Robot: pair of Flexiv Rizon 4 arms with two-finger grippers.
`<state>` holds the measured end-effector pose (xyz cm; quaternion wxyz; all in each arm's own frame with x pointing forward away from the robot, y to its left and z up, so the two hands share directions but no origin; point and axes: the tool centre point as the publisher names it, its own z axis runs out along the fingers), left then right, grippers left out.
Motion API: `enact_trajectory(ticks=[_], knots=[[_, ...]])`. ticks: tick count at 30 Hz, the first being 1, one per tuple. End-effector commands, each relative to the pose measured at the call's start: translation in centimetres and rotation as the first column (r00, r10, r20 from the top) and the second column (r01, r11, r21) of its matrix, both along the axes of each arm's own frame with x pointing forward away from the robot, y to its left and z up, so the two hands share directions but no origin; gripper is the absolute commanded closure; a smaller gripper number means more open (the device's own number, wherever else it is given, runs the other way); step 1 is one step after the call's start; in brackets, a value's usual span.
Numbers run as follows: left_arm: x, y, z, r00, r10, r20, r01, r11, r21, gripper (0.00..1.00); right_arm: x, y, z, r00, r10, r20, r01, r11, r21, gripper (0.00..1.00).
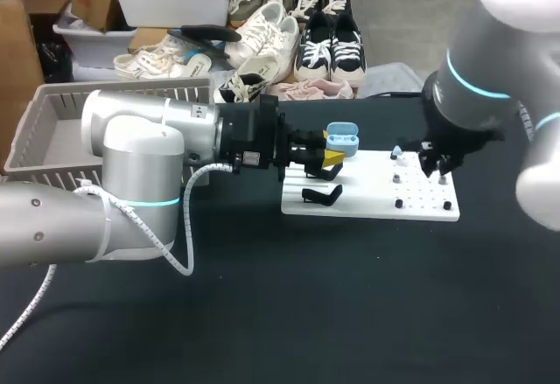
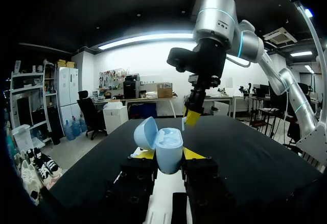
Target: Pick up each earbud case from the left stands, insert the matching earbuds, close the lid, and place the case in the box.
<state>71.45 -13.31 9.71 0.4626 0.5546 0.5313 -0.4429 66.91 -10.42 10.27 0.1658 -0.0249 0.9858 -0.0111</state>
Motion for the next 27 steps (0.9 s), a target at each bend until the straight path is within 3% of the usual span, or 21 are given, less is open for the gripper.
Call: enact_trajectory(ticks=[1,7,11,19,27], knots=[[-0.1,0.0,0.0,1.0,0.003,0.002,-0.003,1.0,-0.002,1.0,-0.1,1.7,1.7,0.917,-0.376,-0.136,0.374,0.927,-0.037,1.0],[-0.1,0.0,0.0,1.0,0.003,0.002,-0.003,1.0,-0.002,1.0,-0.4,3.8,3.6,0.828,-0.535,-0.168,0.54,0.842,-0.02,1.0],[-0.1,0.0,0.0,1.0,0.003,0.002,-0.003,1.0,-0.002,1.0,-0.6,5.1,4.8,0.75,-0.633,-0.189,0.642,0.767,-0.022,1.0],[-0.1,0.0,0.0,1.0,0.003,0.002,-0.003,1.0,-0.002,1.0,-0.2,8.0,6.9,0.641,-0.755,-0.137,0.756,0.652,-0.055,1.0],[-0.1,0.0,0.0,1.0,0.003,0.002,-0.003,1.0,-0.002,1.0,0.8,10.3,8.0,0.623,-0.782,-0.021,0.779,0.623,-0.077,1.0]])
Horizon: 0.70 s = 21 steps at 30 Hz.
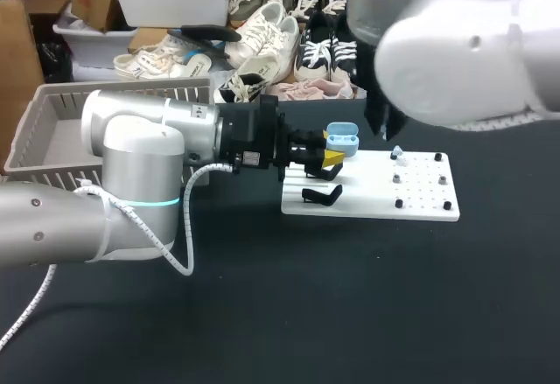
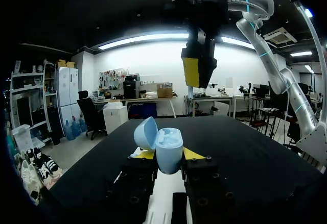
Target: Pick up each earbud case from the left stands, insert the matching earbuds, close the lid, and place the case in the box.
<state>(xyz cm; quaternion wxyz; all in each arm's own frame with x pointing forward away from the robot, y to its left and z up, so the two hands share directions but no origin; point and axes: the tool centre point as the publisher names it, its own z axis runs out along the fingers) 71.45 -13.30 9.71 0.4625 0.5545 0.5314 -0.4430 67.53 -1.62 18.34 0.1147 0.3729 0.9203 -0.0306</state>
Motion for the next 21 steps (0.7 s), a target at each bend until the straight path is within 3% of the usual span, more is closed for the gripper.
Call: enact_trajectory(ticks=[1,21], knots=[[-0.1,0.0,0.0,1.0,0.003,0.002,-0.003,1.0,-0.002,1.0,0.3,1.7,0.0,0.996,-0.083,-0.039,0.076,0.985,-0.158,1.0],[-0.1,0.0,0.0,1.0,0.003,0.002,-0.003,1.0,-0.002,1.0,2.2,4.3,-0.8,0.998,-0.044,-0.037,0.036,0.981,-0.192,1.0]])
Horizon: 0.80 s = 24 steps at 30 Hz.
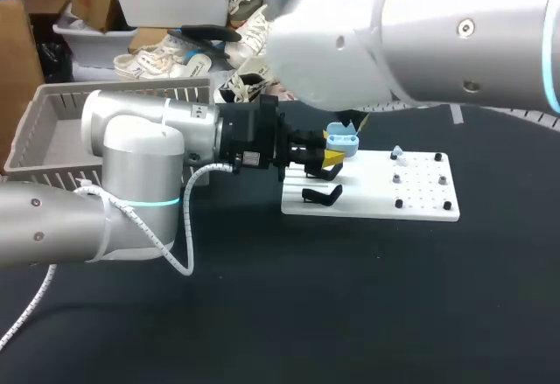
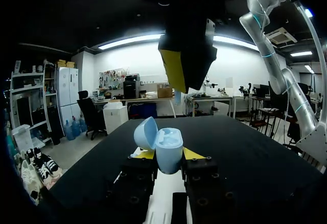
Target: Pick up each earbud case from the left stands, insert the matching earbuds, close the lid, and place the case in the box.
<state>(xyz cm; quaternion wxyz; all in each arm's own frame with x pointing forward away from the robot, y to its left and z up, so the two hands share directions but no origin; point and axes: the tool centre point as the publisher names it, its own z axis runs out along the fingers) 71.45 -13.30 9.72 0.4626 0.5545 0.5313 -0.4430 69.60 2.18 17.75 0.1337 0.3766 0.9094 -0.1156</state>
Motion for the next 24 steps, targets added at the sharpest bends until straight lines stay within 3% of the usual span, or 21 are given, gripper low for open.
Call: enact_trajectory(ticks=[1,24], knots=[[-0.1,0.0,0.0,1.0,0.003,0.002,-0.003,1.0,-0.002,1.0,0.1,0.5,-0.2,1.0,-0.005,-0.013,0.004,1.0,-0.025,1.0],[-0.1,0.0,0.0,1.0,0.003,0.002,-0.003,1.0,-0.002,1.0,-0.1,0.4,-2.0,1.0,-0.016,-0.002,0.016,0.999,-0.028,1.0]])
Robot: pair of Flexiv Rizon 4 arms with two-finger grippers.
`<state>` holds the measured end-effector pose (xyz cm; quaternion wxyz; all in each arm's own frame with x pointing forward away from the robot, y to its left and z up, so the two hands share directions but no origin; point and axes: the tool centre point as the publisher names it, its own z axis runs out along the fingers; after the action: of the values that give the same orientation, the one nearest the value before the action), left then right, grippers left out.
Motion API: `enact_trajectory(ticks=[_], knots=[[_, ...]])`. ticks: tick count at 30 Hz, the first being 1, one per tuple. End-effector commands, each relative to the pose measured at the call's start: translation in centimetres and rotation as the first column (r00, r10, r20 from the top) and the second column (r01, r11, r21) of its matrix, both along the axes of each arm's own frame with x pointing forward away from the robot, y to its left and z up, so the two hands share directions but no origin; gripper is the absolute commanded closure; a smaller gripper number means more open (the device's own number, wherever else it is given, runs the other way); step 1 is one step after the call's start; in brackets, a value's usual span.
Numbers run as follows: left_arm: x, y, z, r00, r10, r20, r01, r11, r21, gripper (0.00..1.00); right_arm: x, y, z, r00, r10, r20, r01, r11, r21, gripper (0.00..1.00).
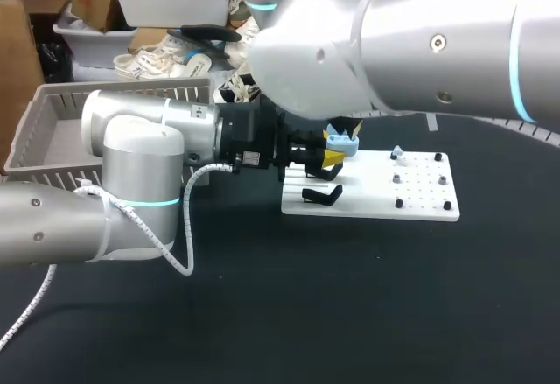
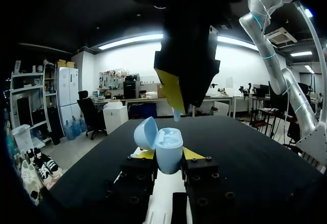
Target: Pick up each earbud case from the left stands, insert the matching earbuds, close the lid, and place the case in the box.
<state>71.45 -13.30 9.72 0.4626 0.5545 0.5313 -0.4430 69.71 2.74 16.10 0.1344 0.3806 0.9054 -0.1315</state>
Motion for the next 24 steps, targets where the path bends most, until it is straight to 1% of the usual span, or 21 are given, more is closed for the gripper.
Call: enact_trajectory(ticks=[1,24], knots=[[-0.13,0.03,-0.03,1.0,0.003,0.002,-0.003,1.0,-0.002,1.0,-0.18,-0.2,-0.39,1.0,-0.002,0.005,0.002,1.0,0.002,1.0],[-0.13,0.03,-0.03,1.0,0.003,0.002,-0.003,1.0,-0.002,1.0,0.62,-0.38,-0.94,1.0,-0.011,0.008,0.011,1.0,0.026,1.0]])
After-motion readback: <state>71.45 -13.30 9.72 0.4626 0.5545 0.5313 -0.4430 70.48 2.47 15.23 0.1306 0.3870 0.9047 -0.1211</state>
